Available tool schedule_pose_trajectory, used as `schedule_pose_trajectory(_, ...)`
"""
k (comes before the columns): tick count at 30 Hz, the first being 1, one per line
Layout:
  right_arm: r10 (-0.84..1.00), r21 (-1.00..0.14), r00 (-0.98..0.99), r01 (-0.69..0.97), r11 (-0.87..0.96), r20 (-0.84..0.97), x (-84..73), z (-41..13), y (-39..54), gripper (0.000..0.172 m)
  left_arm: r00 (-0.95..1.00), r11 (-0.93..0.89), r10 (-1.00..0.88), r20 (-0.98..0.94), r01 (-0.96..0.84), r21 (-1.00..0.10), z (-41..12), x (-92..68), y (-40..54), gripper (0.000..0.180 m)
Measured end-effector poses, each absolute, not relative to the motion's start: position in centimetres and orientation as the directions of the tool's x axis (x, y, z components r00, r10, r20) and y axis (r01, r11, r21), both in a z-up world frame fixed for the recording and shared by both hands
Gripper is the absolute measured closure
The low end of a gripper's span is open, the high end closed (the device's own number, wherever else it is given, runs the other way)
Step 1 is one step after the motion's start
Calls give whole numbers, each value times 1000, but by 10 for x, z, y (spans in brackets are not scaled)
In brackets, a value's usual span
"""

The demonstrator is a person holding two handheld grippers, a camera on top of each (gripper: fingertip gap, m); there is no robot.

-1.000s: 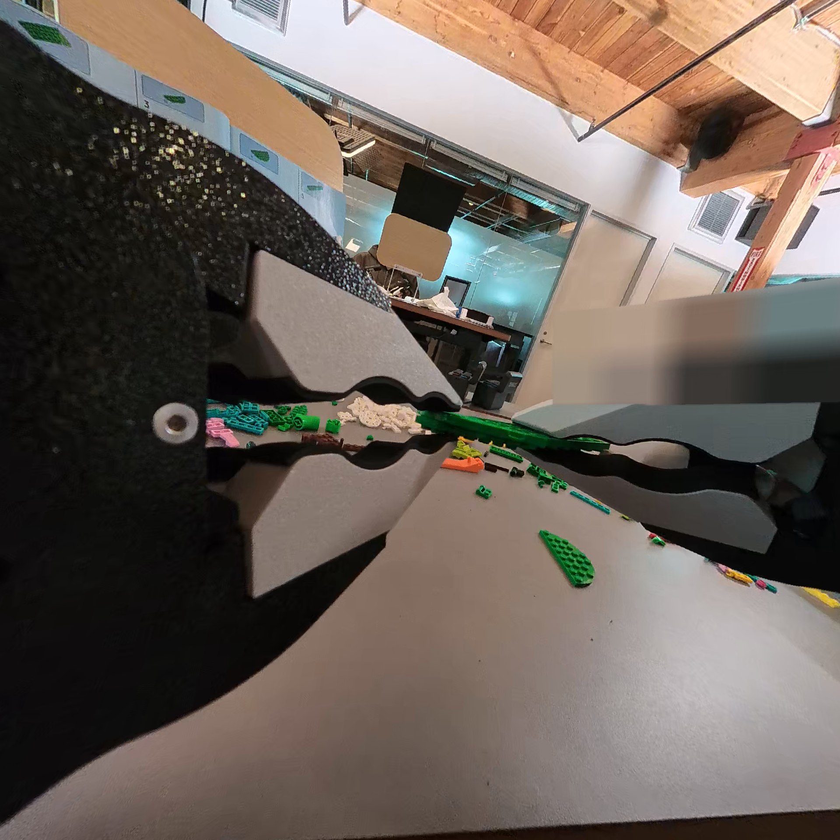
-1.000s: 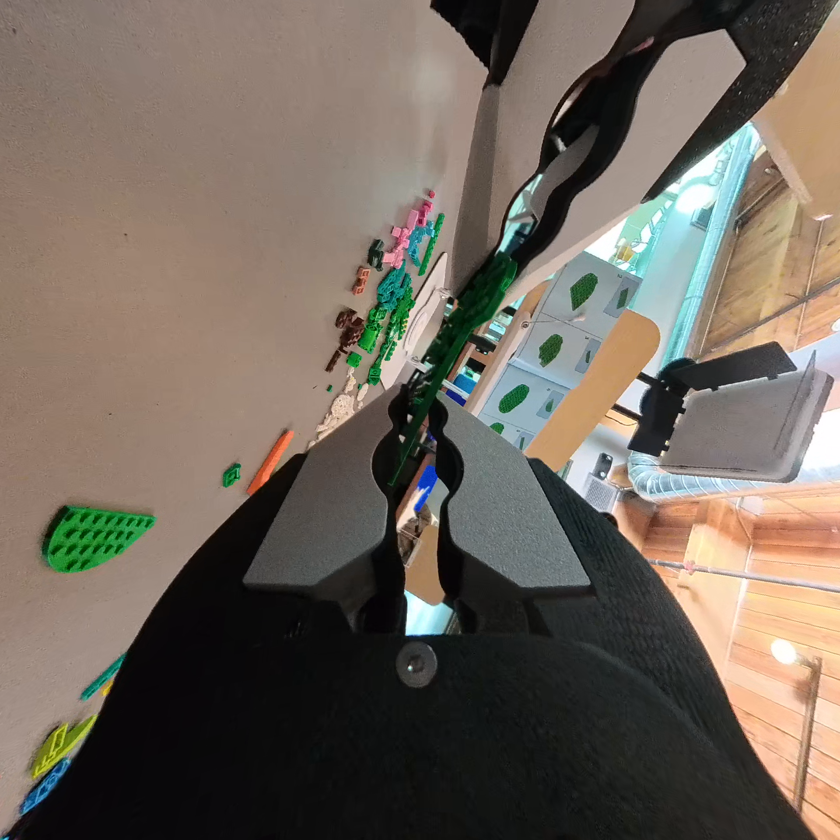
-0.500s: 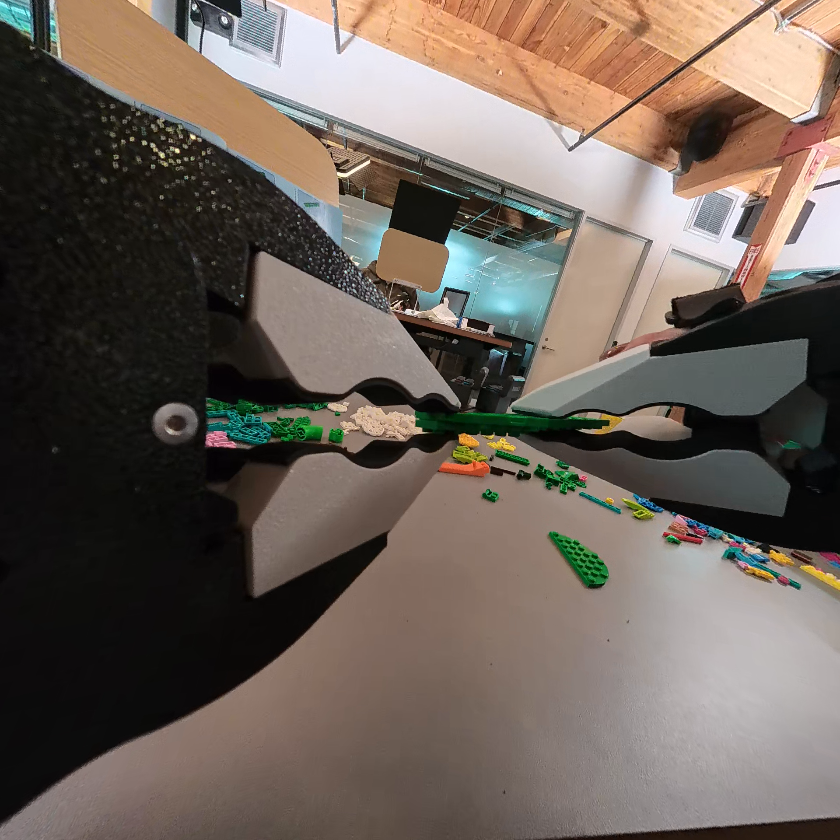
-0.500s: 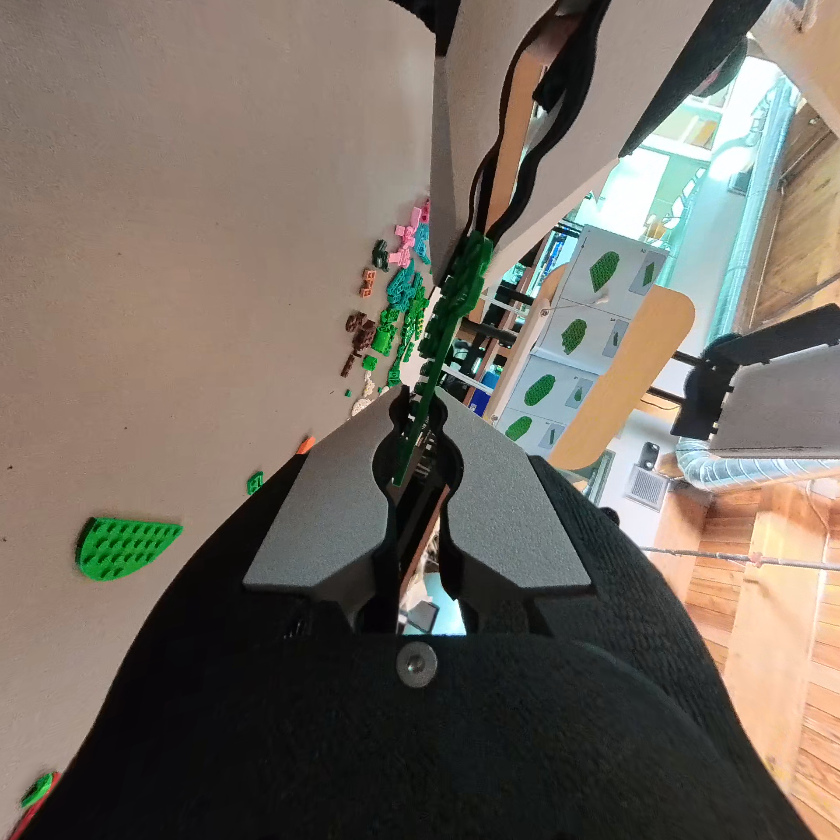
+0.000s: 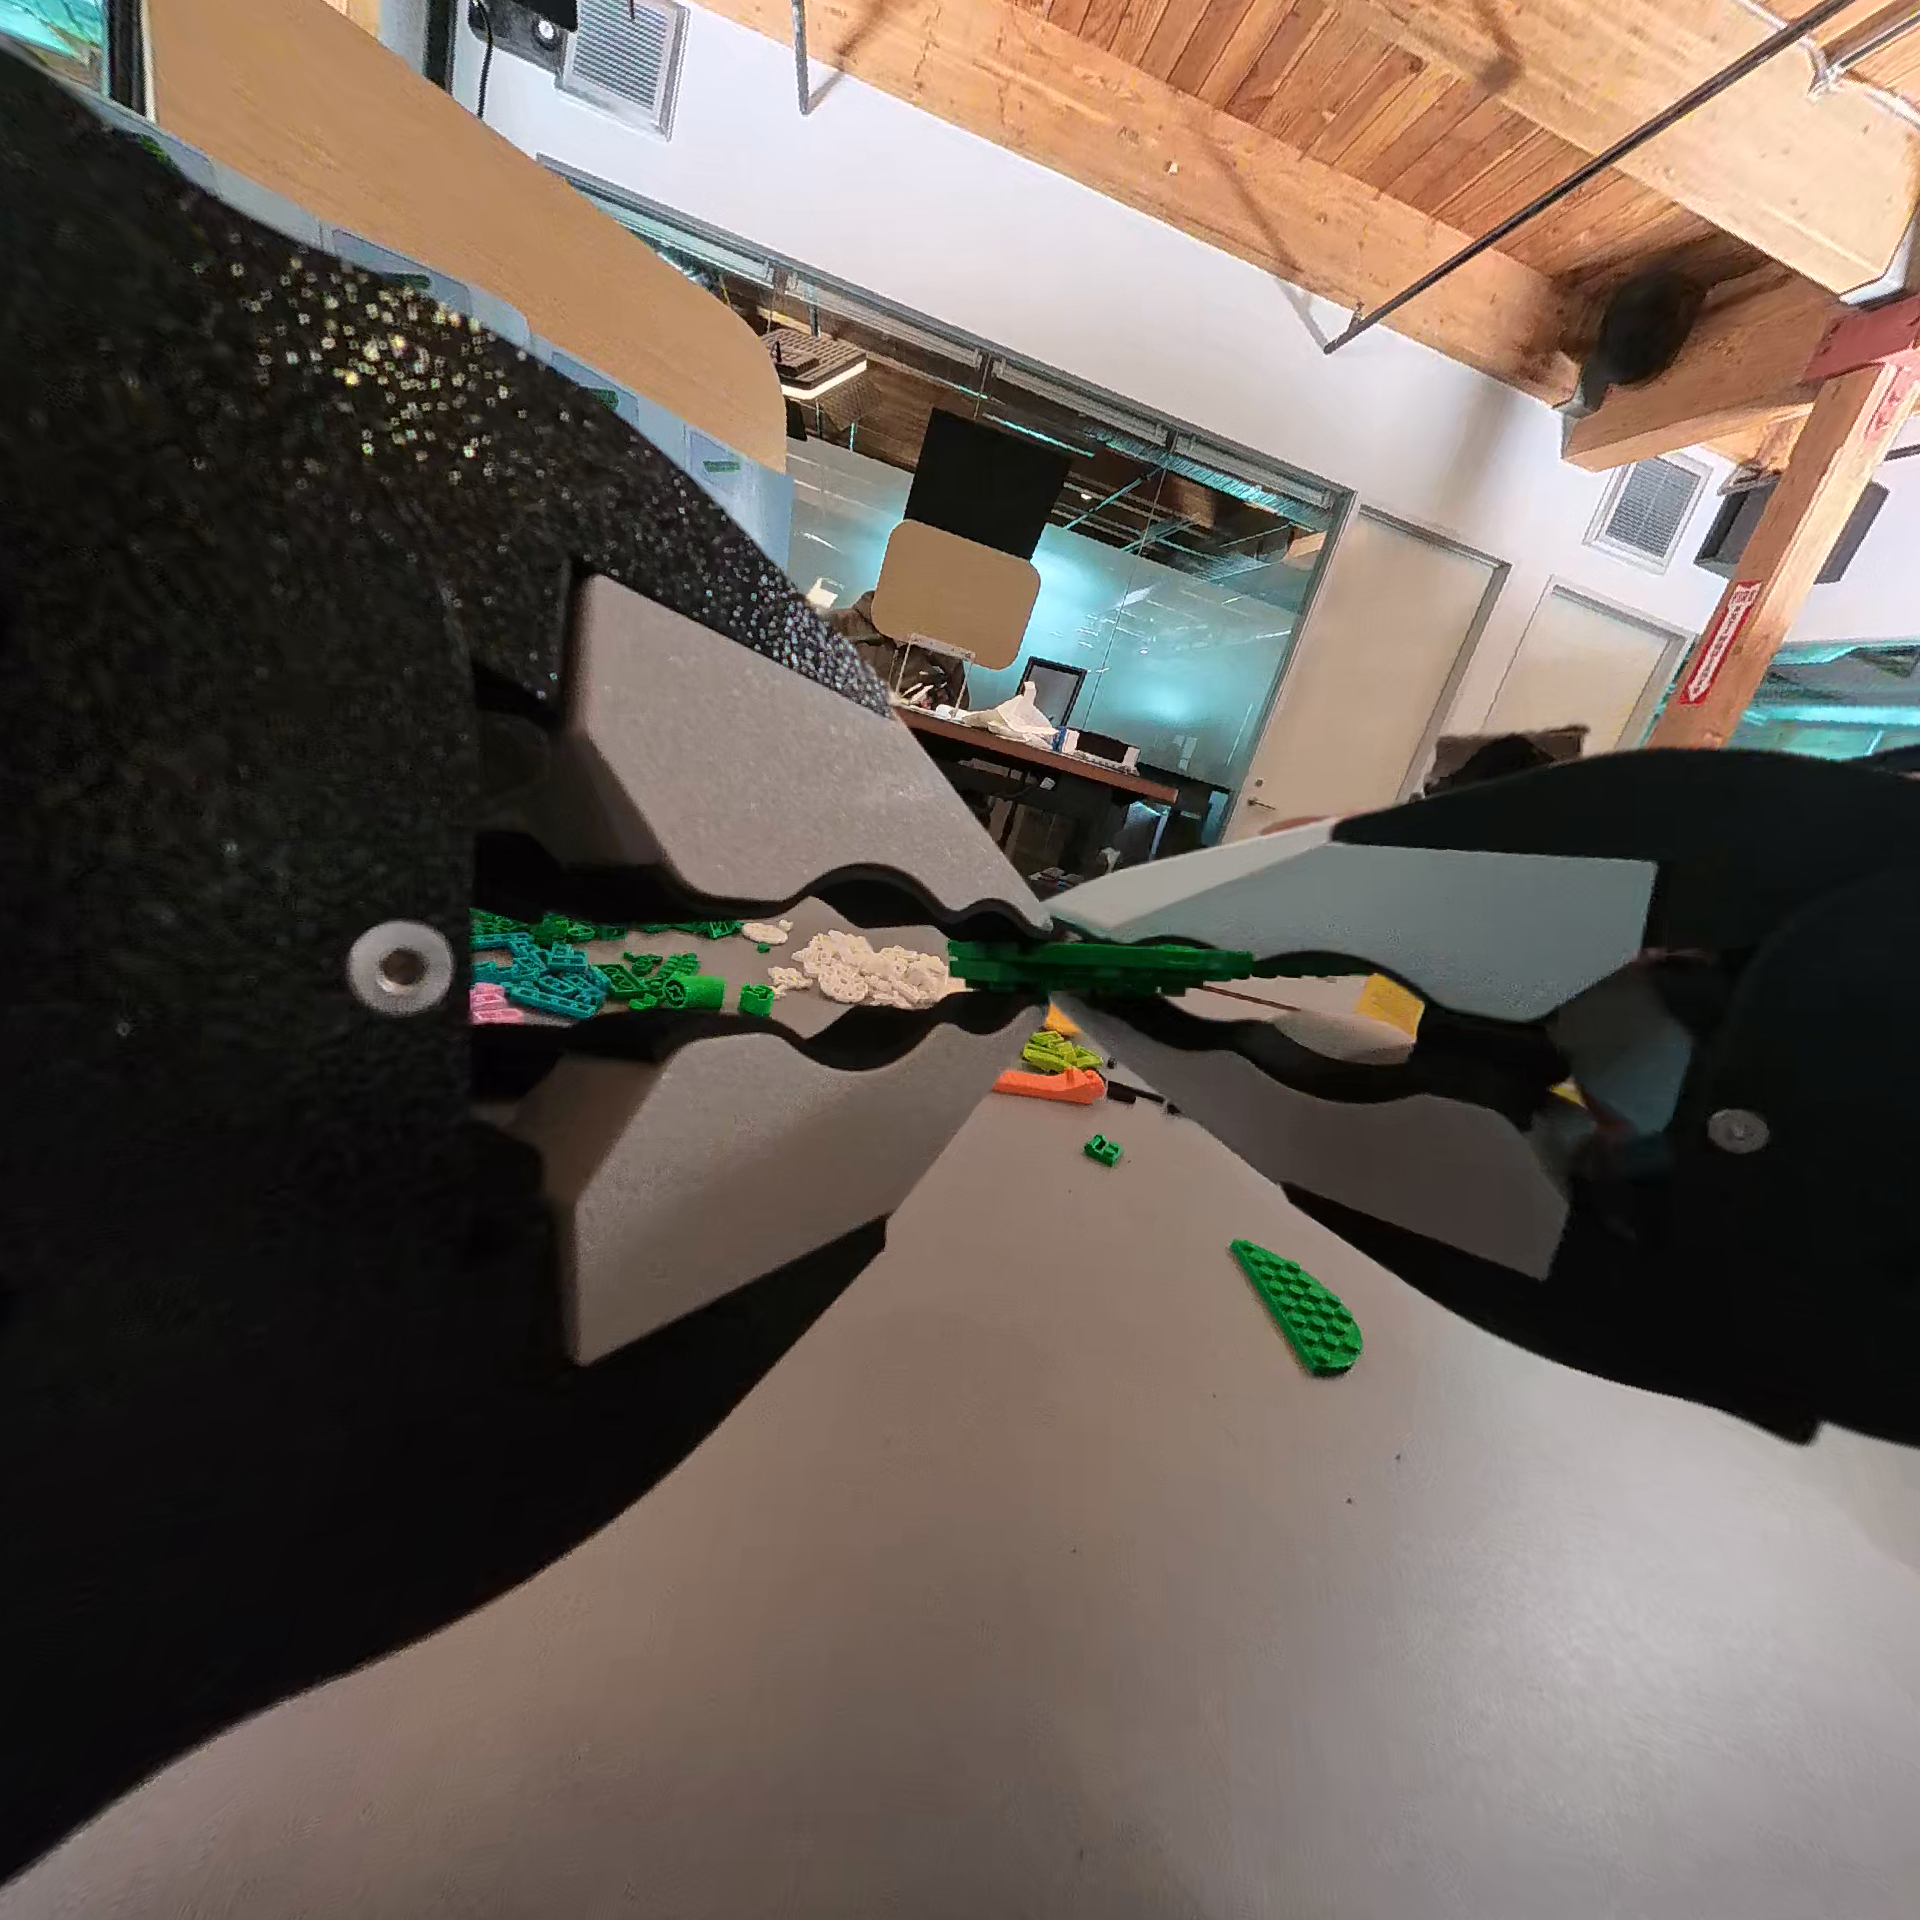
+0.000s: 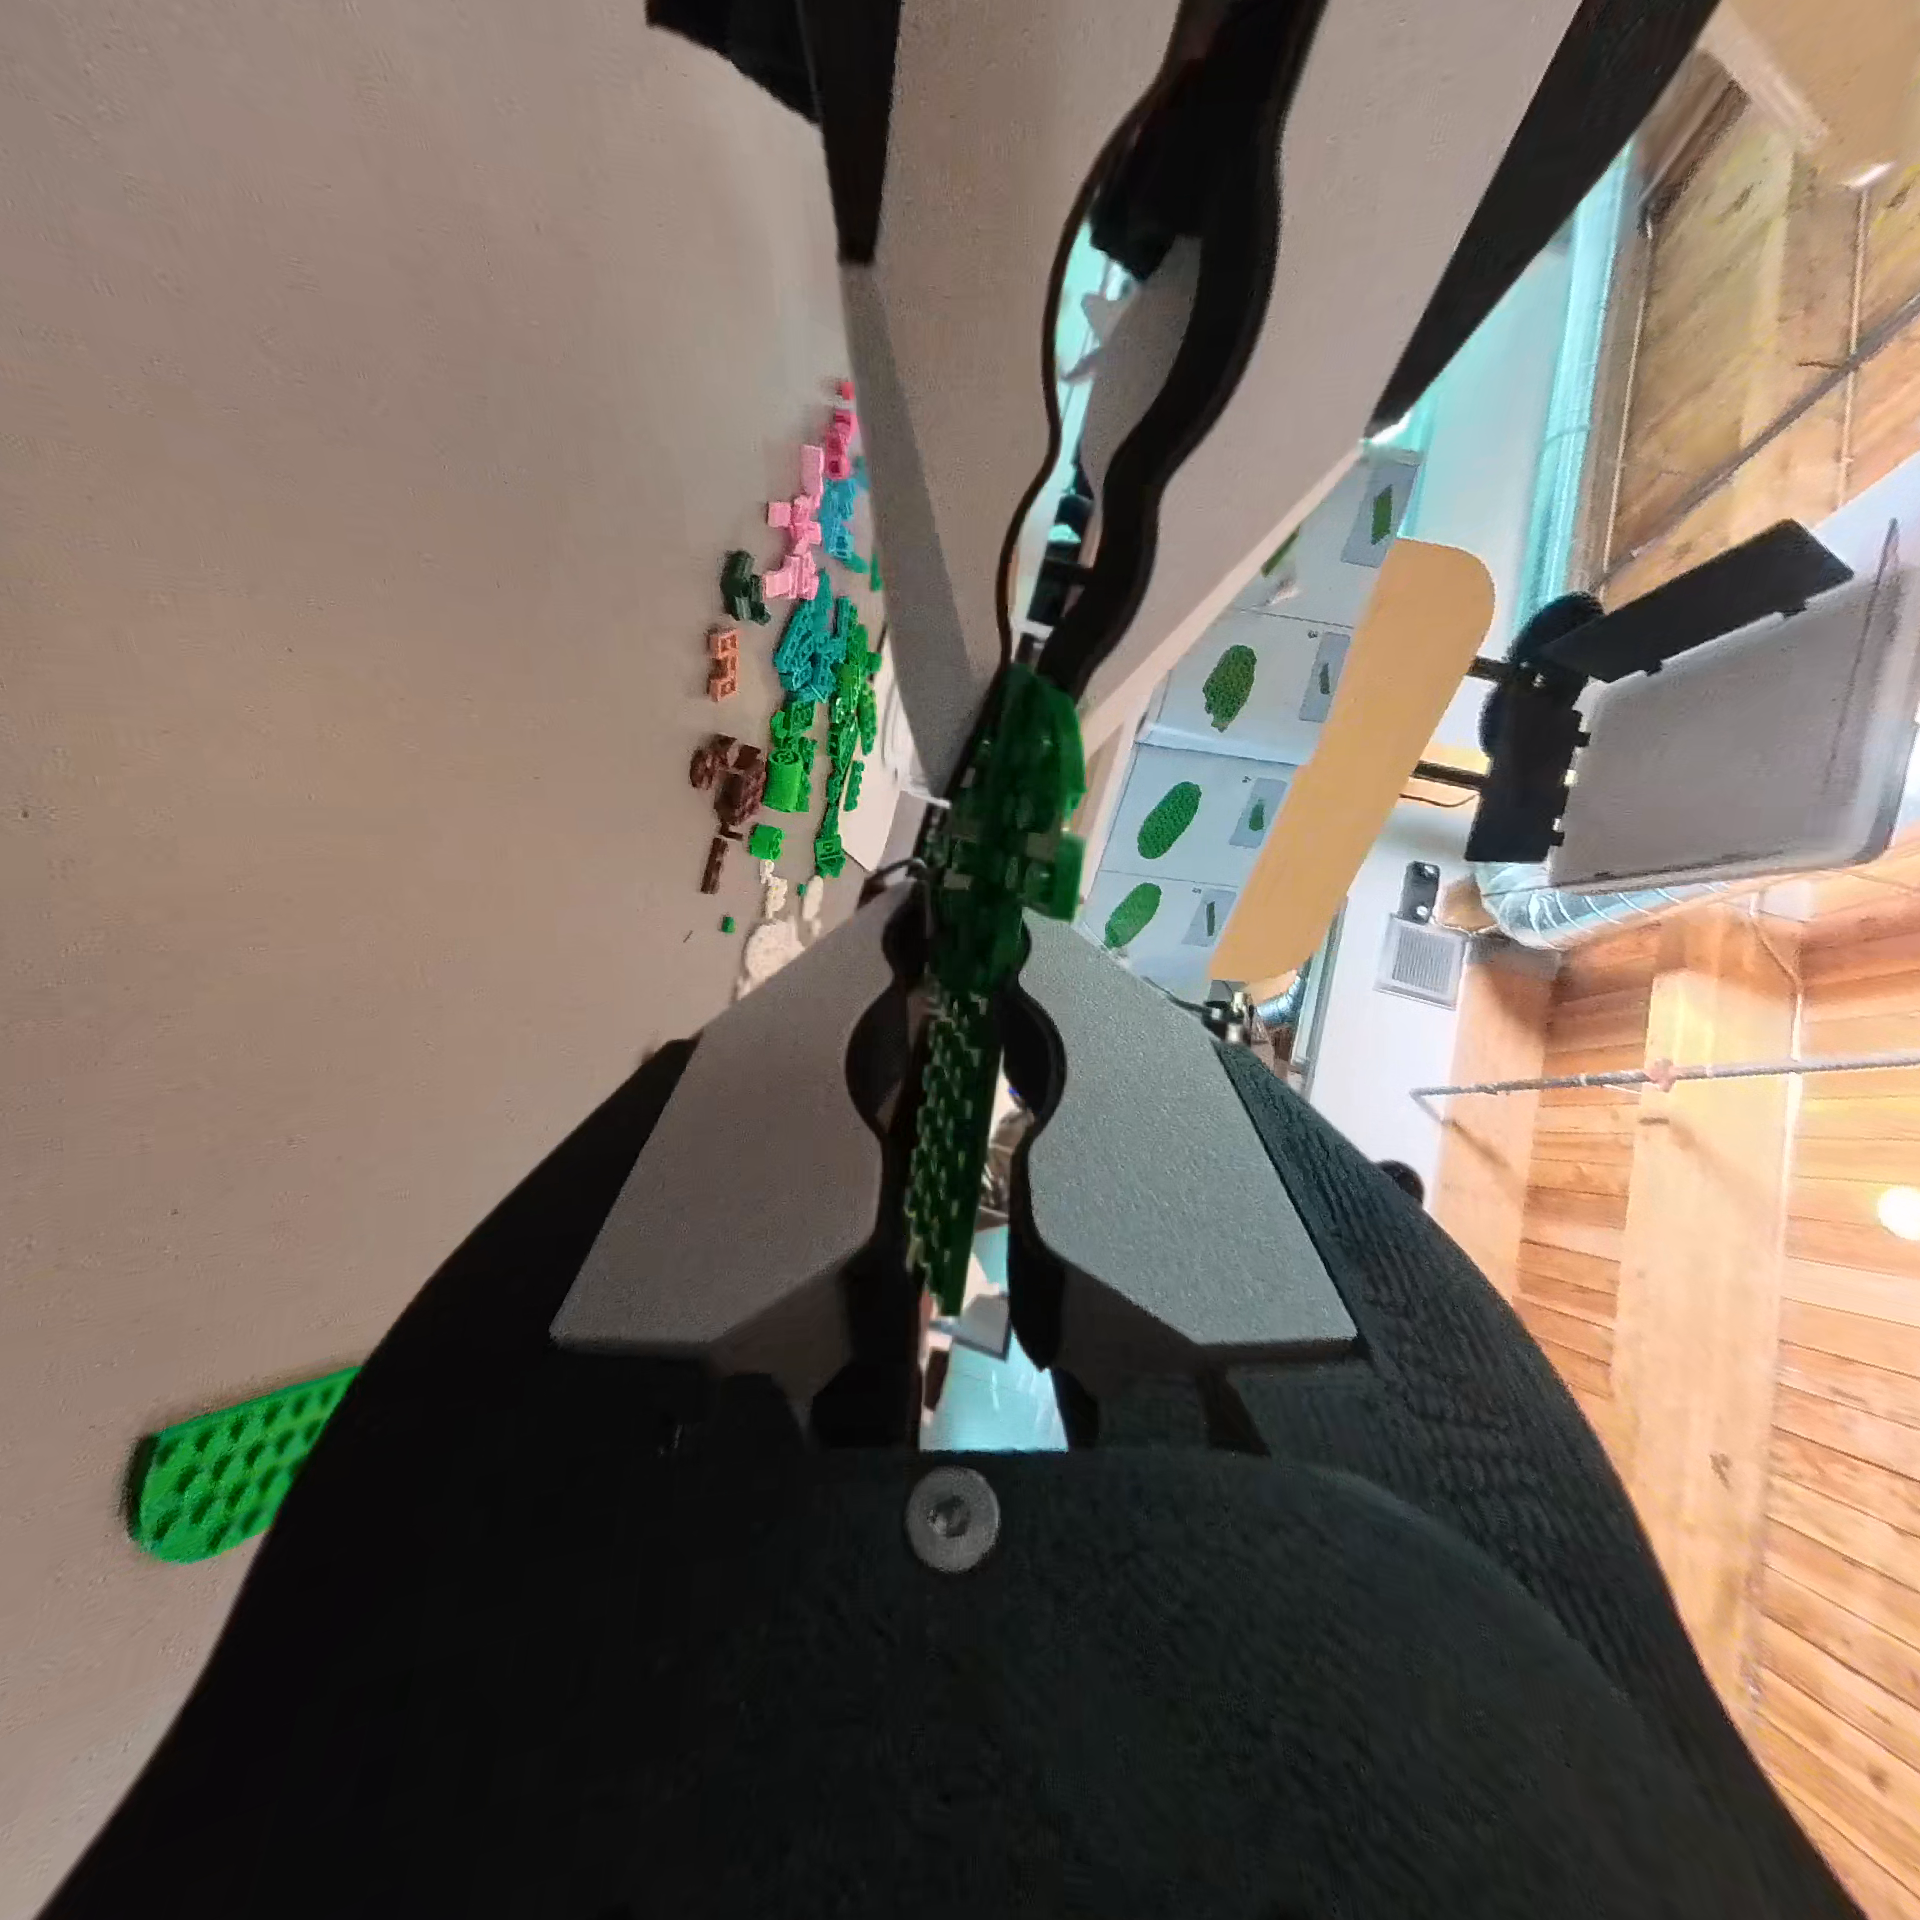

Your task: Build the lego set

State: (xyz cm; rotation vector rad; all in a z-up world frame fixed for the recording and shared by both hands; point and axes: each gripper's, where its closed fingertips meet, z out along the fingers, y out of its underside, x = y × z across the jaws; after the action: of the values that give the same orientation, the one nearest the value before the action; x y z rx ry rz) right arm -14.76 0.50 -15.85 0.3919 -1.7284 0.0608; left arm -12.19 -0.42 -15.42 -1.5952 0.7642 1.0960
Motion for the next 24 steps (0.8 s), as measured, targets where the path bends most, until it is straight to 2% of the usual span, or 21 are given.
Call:
schedule_pose_trajectory(7,-184,125,-197,-279,952,963,-147,-161,7,166,367,-310,30,-930,-881,-357,-155,-121,-3,175)
schedule_pose_trajectory(11,-216,138,-250,-294,946,944,-147,-177,10,166,347,-330,-9,-938,-886,-325,-165,-120,0,175)
schedule_pose_trajectory(15,-133,39,-311,-291,956,941,-151,-185,12,164,432,-341,-16,-902,-850,-401,-173,-125,4,175)
schedule_pose_trajectory(18,-61,12,-196,-238,971,979,-162,-160,30,122,521,-367,76,-850,-778,-510,-164,-142,0,175)
schedule_pose_trajectory(19,-11,-23,-144,-235,972,990,-164,-147,36,115,569,-362,116,-814,-739,-568,-161,-149,-2,175)
schedule_pose_trajectory(21,160,-165,-41,-244,956,986,-163,-115,49,111,681,-310,190,-707,-642,-702,-153,-159,-7,175)
schedule_pose_trajectory(22,277,-277,-40,-257,926,960,-162,-103,55,110,742,-267,220,-633,-578,-771,-148,-163,-9,175)
schedule_pose_trajectory(24,534,-558,-162,-270,785,830,-158,-93,61,106,859,-140,259,-442,-419,-897,-136,-169,-13,175)
